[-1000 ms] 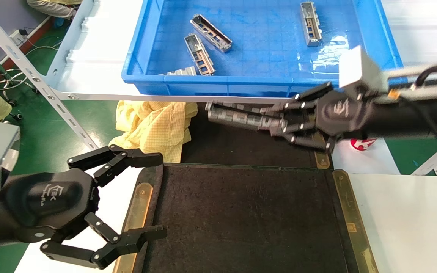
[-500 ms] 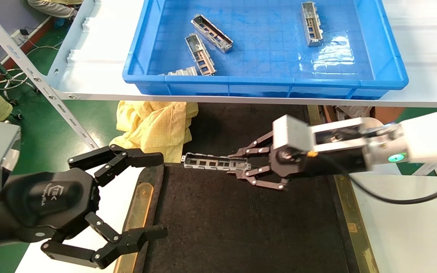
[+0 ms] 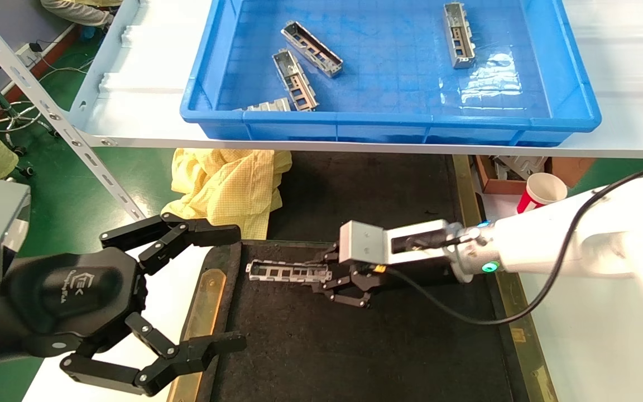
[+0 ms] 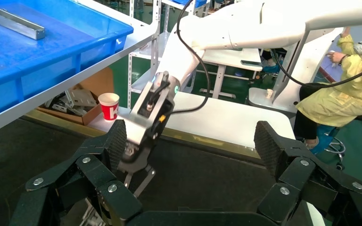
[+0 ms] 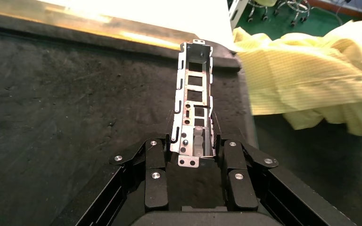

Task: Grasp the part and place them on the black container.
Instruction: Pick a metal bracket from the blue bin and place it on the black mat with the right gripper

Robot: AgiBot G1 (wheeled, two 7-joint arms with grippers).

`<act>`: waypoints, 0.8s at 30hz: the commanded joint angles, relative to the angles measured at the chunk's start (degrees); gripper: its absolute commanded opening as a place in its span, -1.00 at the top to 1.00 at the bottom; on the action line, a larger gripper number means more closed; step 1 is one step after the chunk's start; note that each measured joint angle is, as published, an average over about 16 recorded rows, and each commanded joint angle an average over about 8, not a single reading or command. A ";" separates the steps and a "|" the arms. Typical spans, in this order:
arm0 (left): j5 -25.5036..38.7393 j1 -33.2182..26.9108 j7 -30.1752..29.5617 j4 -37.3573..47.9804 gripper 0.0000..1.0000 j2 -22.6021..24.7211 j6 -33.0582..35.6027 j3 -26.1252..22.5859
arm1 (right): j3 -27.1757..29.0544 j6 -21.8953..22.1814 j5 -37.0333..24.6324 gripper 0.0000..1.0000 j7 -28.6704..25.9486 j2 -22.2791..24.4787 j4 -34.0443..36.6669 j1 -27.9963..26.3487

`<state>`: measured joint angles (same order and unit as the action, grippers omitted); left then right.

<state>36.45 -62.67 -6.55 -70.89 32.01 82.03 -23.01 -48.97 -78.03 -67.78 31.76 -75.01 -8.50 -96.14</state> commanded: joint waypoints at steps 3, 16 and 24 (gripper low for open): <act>0.00 0.00 0.00 0.00 -1.00 0.00 0.00 0.00 | -0.03 1.61 0.05 1.00 1.47 -1.75 1.49 1.06; 0.00 0.00 0.00 0.00 -1.00 0.00 0.00 0.00 | -0.48 5.13 1.34 1.00 1.90 -2.65 -1.23 4.50; 0.00 0.00 0.00 0.00 -1.00 0.00 0.00 0.00 | -1.49 7.36 2.26 1.00 0.81 -2.80 -3.52 6.50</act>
<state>36.45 -62.67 -6.55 -70.89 32.01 82.03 -23.01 -50.50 -70.76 -65.49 32.56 -77.81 -12.00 -89.76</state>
